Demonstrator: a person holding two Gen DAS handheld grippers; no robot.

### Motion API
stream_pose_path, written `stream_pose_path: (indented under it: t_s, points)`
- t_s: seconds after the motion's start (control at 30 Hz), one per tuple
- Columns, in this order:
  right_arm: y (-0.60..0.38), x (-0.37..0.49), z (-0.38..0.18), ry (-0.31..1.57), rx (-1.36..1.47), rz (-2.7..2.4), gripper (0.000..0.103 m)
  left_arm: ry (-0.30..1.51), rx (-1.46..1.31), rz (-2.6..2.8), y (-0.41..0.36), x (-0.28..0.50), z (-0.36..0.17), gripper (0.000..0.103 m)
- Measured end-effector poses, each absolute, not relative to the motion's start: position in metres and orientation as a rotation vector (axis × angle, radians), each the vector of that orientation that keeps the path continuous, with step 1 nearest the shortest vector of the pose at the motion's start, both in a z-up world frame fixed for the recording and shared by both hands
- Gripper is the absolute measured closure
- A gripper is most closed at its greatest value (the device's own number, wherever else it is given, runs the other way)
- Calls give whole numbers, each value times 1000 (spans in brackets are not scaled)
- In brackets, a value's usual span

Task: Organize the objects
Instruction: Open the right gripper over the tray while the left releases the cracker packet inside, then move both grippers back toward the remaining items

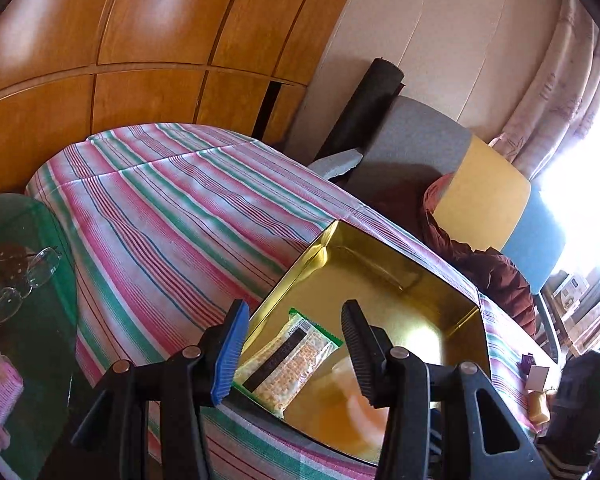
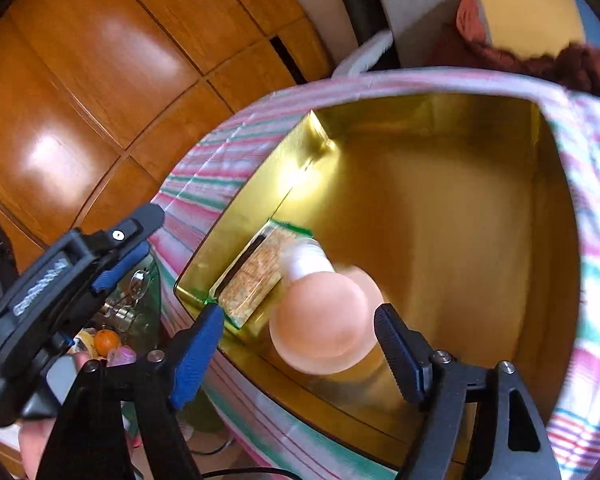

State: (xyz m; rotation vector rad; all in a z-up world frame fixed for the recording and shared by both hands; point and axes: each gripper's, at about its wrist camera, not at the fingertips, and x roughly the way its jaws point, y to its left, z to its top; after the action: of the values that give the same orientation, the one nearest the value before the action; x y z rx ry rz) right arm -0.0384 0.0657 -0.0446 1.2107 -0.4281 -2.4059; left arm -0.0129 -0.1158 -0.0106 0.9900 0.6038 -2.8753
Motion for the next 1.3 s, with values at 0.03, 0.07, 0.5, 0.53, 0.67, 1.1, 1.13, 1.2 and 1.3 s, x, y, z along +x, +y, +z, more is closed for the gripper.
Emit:
stream_pose_path:
  t_s: [0.03, 0.07, 0.5, 0.53, 0.67, 1.1, 1.13, 1.2, 1.3]
  points:
    - [68, -35, -41, -415, 1192, -2430, 23, 604, 992, -2874, -115, -13, -11, 54]
    - [71, -32, -37, -405, 1173, -2453, 22, 605, 993, -2874, -115, -13, -11, 54]
    - [113, -9, -6, -406, 1055, -2623, 18, 540, 1094, -2997, -79, -9, -13, 54]
    - [117, -7, -6, -411, 1051, -2634, 18, 535, 1111, -3018, -74, -8, -14, 54]
    - [135, 0, -2, -420, 1036, -2697, 16, 504, 1152, -3088, -56, -3, -13, 54]
    - [236, 34, -8, -575, 1087, -2916, 15, 336, 1247, -3310, 11, 23, -8, 53]
    - [245, 38, -8, -582, 1094, -2935, 15, 323, 1261, -3319, 16, 25, -7, 53]
    - [266, 46, -11, -597, 1118, -2981, 15, 313, 1299, -3331, 24, 27, -7, 53]
    - [301, 58, -18, -600, 1180, -3050, 14, 282, 1345, -3347, 35, 29, -7, 53]
